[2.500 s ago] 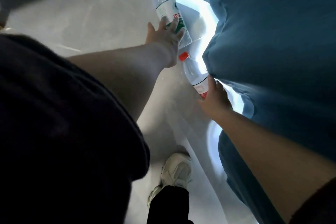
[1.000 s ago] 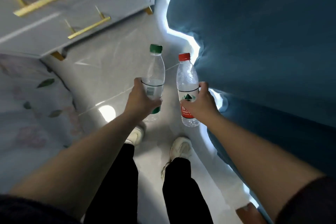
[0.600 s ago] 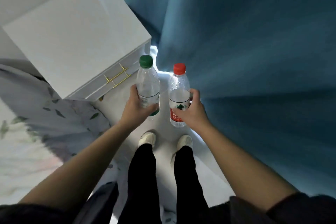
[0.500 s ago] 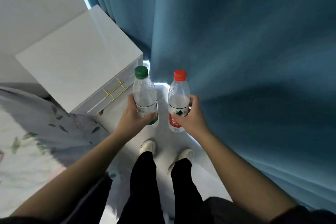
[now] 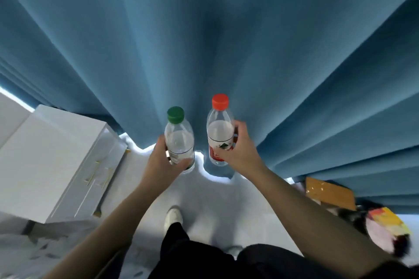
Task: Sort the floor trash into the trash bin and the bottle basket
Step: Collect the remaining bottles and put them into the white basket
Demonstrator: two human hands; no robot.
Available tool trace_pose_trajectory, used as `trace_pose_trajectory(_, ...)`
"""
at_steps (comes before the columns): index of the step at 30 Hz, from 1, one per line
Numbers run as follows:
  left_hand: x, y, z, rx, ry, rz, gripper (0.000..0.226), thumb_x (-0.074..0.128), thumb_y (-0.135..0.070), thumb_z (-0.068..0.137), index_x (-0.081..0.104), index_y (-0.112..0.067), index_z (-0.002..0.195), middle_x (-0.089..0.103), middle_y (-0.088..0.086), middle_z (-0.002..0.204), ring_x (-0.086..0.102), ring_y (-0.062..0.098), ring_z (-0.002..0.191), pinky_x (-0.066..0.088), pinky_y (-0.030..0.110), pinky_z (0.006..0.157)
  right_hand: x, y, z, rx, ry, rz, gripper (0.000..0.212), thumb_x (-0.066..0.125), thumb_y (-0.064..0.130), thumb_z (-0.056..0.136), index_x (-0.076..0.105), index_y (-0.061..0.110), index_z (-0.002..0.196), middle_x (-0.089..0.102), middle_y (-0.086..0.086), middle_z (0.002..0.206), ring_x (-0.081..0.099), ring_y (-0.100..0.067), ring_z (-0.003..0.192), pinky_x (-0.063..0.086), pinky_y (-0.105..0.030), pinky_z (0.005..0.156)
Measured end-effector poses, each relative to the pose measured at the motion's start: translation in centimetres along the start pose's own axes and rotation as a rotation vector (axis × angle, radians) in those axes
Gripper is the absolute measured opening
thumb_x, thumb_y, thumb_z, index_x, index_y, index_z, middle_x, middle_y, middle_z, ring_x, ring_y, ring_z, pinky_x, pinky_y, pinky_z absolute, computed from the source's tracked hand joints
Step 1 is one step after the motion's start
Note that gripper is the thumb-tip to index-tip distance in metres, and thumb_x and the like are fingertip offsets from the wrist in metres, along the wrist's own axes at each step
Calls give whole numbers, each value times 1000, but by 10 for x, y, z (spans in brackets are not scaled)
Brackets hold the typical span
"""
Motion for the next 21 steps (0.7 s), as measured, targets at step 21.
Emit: trace_pose_trajectory(21, 362, -157, -94, 240, 532, 40, 60, 76, -43, 57, 37, -67, 97, 61, -22, 102, 62, -4, 90, 46, 14, 73, -312, -209, -174, 225, -548, 59, 66, 83, 29, 67, 34, 37, 110, 53, 19, 96, 58, -15, 94, 54, -35, 75)
Point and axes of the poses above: each hand's wrist, its own z-axis towards the middle knuckle, its own x-axis out of the palm, y = z × x, the point moved 4 cm from there along z, towards the middle knuckle
